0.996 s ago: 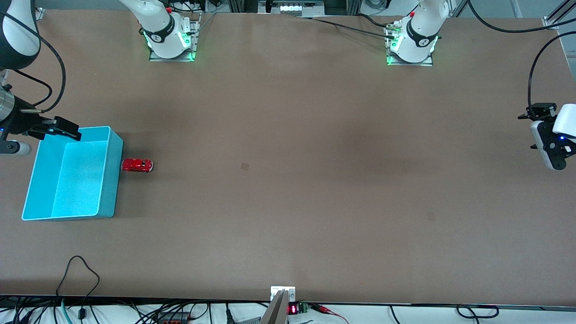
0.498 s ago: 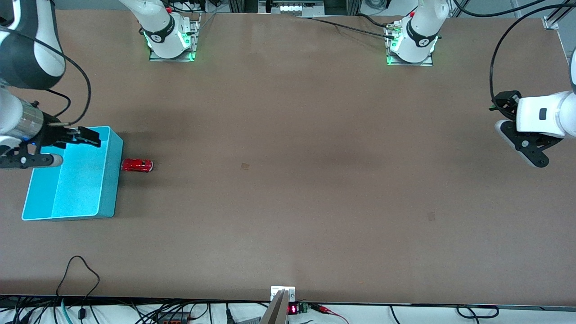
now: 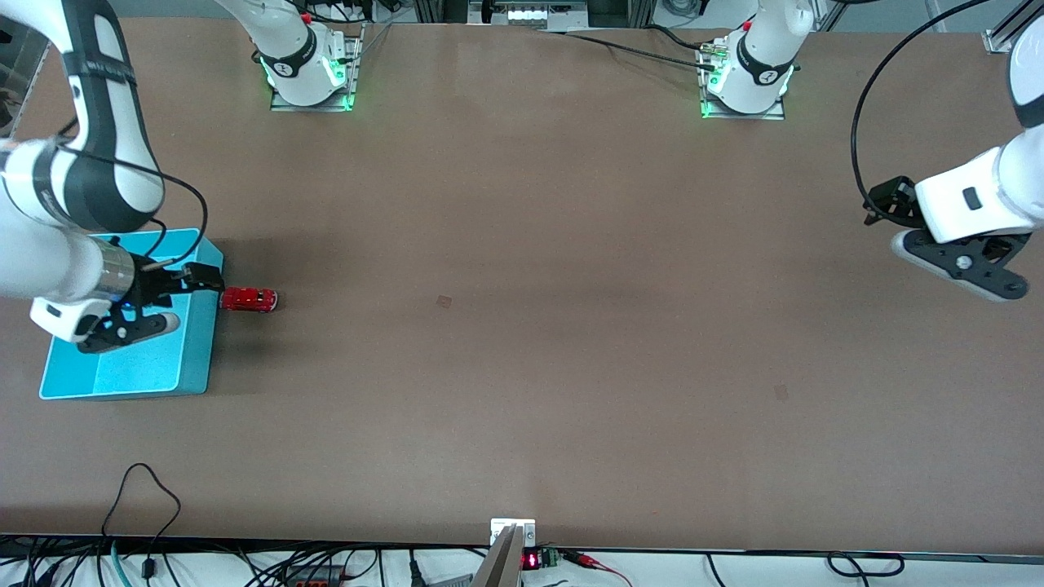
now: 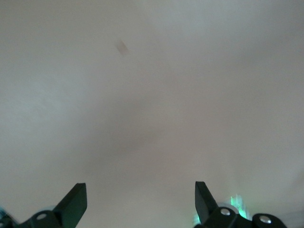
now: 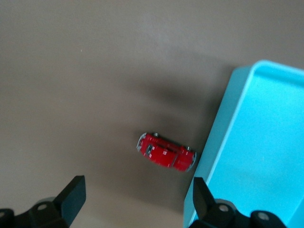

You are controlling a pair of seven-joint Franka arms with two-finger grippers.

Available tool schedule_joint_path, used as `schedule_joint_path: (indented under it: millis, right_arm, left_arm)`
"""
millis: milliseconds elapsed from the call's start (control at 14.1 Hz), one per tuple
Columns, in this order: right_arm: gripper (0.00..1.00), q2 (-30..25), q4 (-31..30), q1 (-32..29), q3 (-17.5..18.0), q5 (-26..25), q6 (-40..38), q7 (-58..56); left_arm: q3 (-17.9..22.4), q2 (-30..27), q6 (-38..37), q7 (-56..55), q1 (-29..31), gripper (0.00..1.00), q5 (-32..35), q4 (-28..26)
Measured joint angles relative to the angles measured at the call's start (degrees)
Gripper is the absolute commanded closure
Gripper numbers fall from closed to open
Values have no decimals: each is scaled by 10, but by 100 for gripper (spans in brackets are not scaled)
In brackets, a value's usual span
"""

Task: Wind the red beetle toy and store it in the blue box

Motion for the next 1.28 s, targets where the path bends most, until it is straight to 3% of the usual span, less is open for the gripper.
schedule_joint_path:
  millis: [142,356,569,783,1281]
  right_arm:
    - [0,26,-4,-1,-1,-2,38,-72]
    - [0,42,-31,-8,-5,-3,62,-242]
    - [0,50,-66,-9,-6,-4,111,-417]
    - [0,51,-86,-8,-5,-6,120,-518]
    - [0,49,-186,-6,-5,-7,234,-641]
  left_arm:
    - [13,-65,79,-101,0,0,-37,-92]
    - [21,-114,105,-188,0,0,-47,-151]
    - [22,-121,103,-203,0,0,-47,-163]
    - [25,-120,78,-210,0,0,-47,-164]
    - [26,-88,74,-212,1,0,-47,-148]
